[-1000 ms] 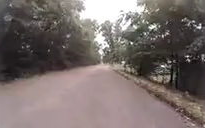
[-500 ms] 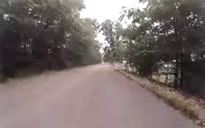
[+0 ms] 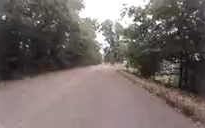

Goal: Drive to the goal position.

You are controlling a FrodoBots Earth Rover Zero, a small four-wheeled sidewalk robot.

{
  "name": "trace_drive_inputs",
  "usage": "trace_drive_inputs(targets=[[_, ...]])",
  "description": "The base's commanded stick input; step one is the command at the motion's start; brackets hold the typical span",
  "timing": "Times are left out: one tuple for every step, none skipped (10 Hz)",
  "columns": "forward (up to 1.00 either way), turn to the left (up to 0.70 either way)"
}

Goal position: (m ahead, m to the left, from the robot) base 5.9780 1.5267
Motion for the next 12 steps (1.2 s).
trace_drive_inputs(targets=[[0.70, -0.31], [0.70, -0.31], [0.70, -0.25], [0.70, -0.19], [0.70, -0.14], [0.70, -0.08], [0.70, -0.02], [0.70, 0.00], [0.70, 0.00], [0.70, 0.00], [0.70, 0.00], [0.70, 0.00]])
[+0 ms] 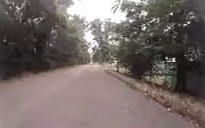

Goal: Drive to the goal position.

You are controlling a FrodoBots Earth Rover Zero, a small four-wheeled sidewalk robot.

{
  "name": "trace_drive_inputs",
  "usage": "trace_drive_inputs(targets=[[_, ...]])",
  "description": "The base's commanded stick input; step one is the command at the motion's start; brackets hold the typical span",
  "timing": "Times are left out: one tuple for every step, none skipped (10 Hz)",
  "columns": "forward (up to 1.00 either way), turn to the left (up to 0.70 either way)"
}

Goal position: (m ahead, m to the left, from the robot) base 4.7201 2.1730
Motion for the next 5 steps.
trace_drive_inputs(targets=[[0.70, 0.00], [0.70, 0.00], [0.70, 0.00], [0.70, 0.00], [0.70, 0.05]])
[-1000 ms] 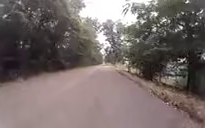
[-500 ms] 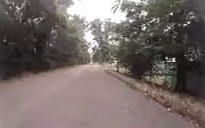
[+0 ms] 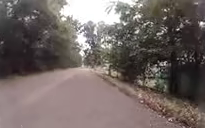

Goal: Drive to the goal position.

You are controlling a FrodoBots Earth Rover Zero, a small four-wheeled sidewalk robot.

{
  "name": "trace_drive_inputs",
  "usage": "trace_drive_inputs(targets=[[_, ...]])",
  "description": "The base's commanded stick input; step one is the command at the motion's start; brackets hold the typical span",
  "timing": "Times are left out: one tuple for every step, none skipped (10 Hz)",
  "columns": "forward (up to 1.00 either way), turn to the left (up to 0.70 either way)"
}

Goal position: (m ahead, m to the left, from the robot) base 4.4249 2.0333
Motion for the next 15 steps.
trace_drive_inputs(targets=[[0.70, 0.19], [0.70, 0.32], [0.70, 0.35], [0.70, 0.35], [0.70, 0.35], [0.70, 0.26], [0.70, 0.08], [0.70, 0.00], [0.70, 0.00], [0.70, 0.00], [0.70, 0.00], [0.70, 0.00], [0.70, 0.00], [0.70, 0.00], [0.70, 0.00]])
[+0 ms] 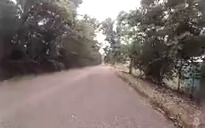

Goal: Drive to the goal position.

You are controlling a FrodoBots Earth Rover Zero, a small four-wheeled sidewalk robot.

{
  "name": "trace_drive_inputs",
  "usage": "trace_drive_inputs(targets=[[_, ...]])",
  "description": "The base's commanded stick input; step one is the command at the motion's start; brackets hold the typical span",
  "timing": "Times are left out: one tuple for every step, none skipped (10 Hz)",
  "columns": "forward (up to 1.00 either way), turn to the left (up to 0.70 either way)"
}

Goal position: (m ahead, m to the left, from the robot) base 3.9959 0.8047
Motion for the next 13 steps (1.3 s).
trace_drive_inputs(targets=[[0.70, 0.00], [0.70, 0.00], [0.70, 0.00], [0.70, 0.00], [0.70, 0.00], [0.70, 0.00], [0.70, 0.00], [0.70, 0.00], [0.70, 0.00], [0.70, 0.00], [0.70, 0.00], [0.70, 0.00], [0.70, 0.00]])
